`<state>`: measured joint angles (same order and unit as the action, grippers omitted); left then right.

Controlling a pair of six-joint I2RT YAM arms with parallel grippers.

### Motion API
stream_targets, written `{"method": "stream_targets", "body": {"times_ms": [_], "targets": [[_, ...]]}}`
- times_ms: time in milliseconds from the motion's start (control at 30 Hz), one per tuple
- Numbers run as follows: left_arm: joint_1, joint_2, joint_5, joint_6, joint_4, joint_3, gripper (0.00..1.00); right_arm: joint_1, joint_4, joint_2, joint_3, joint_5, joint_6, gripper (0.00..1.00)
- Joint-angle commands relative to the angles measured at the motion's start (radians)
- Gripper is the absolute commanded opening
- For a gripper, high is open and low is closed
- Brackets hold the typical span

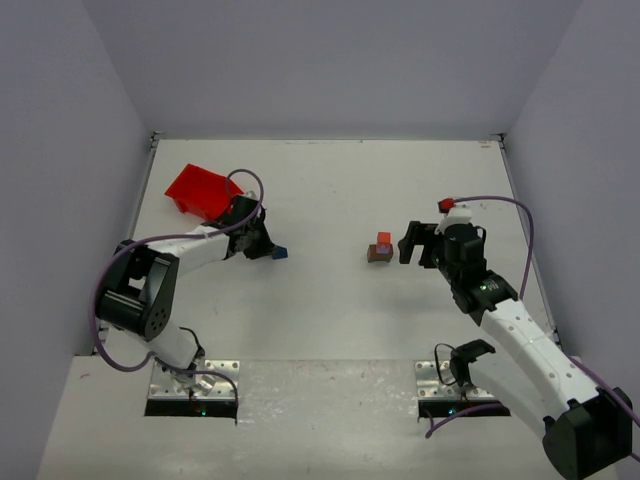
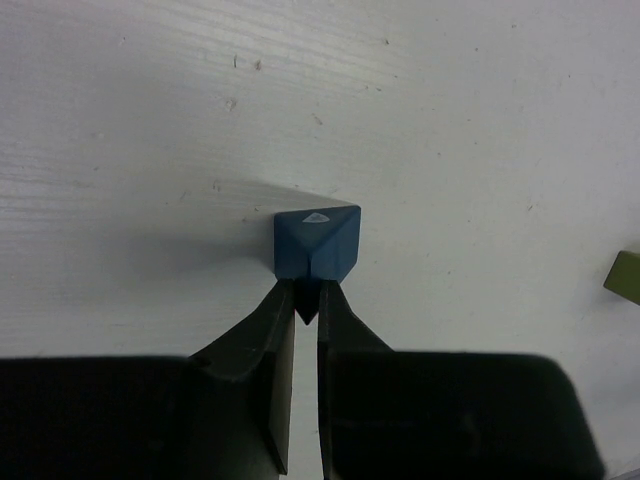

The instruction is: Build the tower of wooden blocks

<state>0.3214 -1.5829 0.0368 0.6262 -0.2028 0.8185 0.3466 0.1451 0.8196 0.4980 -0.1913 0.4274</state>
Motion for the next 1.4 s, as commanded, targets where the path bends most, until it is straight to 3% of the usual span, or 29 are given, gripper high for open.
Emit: {"method": "stream_targets", "body": {"times_ms": [0,233,300,433,567,767,933,1100,1367], "targets": [[0.014,0.004,-0.008,-0.004,0.026,0.014,0.0,0.003,-0.009,0.003,0.023,-0.021,0.009,0.99],[0.015,0.096,0.155,-0.028,0.167,-0.025,0.0,0.003,-0.068,-0.046,0.021,0.148,-0.109,0.99],[0.015,0.144,0.27,-0.001,0.286,-0.028,0.0,0.003,-0.163,-0.068,0.003,0.362,-0.171,0.99],[0.013,0.199,0.405,0.067,0.364,0.001,0.0,0.004,-0.34,-0.058,-0.003,0.696,-0.23,0.99],[0.013,0.288,0.512,0.165,0.5,-0.001,0.0,0.015,-0.608,0.014,-0.037,0.895,-0.253,0.99],[0.013,0.458,0.511,0.345,0.666,-0.055,0.0,0.092,-1.048,0.151,-0.108,0.971,-0.246,0.99],[0.013,0.554,0.509,0.392,0.721,-0.084,0.0,0.185,-1.259,0.288,-0.093,0.973,-0.305,0.99],[0.013,0.575,0.567,0.423,0.749,-0.099,0.0,0.193,-1.509,0.425,-0.024,0.974,-0.261,0.99],[0.013,0.57,0.601,0.451,0.779,-0.116,0.0,0.196,-1.604,0.585,0.141,0.94,-0.231,0.99]]}}
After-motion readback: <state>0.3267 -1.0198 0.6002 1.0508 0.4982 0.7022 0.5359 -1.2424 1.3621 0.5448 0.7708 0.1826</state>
